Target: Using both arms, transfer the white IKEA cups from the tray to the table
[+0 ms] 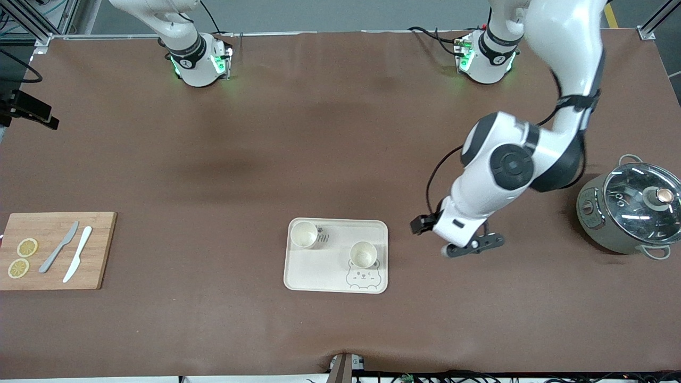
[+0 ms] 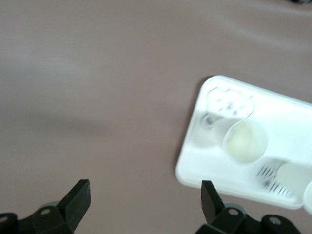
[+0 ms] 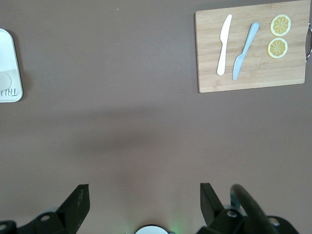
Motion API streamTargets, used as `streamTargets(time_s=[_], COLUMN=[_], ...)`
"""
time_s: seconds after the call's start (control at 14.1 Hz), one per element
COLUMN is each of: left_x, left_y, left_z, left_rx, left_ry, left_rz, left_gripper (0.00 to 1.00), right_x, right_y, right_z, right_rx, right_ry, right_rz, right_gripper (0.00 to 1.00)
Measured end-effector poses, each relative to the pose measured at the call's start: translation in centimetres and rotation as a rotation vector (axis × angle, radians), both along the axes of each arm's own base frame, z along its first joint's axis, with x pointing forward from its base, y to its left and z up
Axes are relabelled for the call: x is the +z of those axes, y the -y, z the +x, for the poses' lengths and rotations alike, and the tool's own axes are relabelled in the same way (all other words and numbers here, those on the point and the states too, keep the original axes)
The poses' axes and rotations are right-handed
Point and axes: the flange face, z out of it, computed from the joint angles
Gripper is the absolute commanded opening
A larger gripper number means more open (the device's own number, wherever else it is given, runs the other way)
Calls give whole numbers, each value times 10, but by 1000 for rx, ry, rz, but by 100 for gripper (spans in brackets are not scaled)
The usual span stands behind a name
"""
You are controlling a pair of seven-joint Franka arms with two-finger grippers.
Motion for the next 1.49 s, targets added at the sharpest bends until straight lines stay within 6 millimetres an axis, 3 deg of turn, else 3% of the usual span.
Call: streamTargets(time_s=[0.21, 0.57, 0.92, 1.07, 1.14, 1.28, 1.49], left_x=[-35, -59, -94, -103, -105, -111, -122], left_y=[19, 25, 39, 55, 64, 79, 93], left_z=[6, 12, 13, 8, 5, -3, -11], left_rx=[23, 22, 14, -5, -3, 9, 11], left_ry=[31, 68, 103, 113, 113, 109, 106], left_rz=[-20, -12, -36, -37, -39, -45, -49], left_gripper=[100, 95, 87, 80, 71, 66, 52], right_x=[-16, -43, -118, -140, -148, -161, -177], right_y=[0, -4, -15, -29, -38, -56, -91], right_z=[10, 33, 77, 90, 95, 103, 111], right_rx=[0, 13, 34, 49, 40, -32, -131], right_ry=[-23, -40, -84, -85, -80, -75, -74], right_rz=[0, -2, -3, -2, 10, 52, 70], right_gripper=[100, 100, 100, 100, 100, 100, 100])
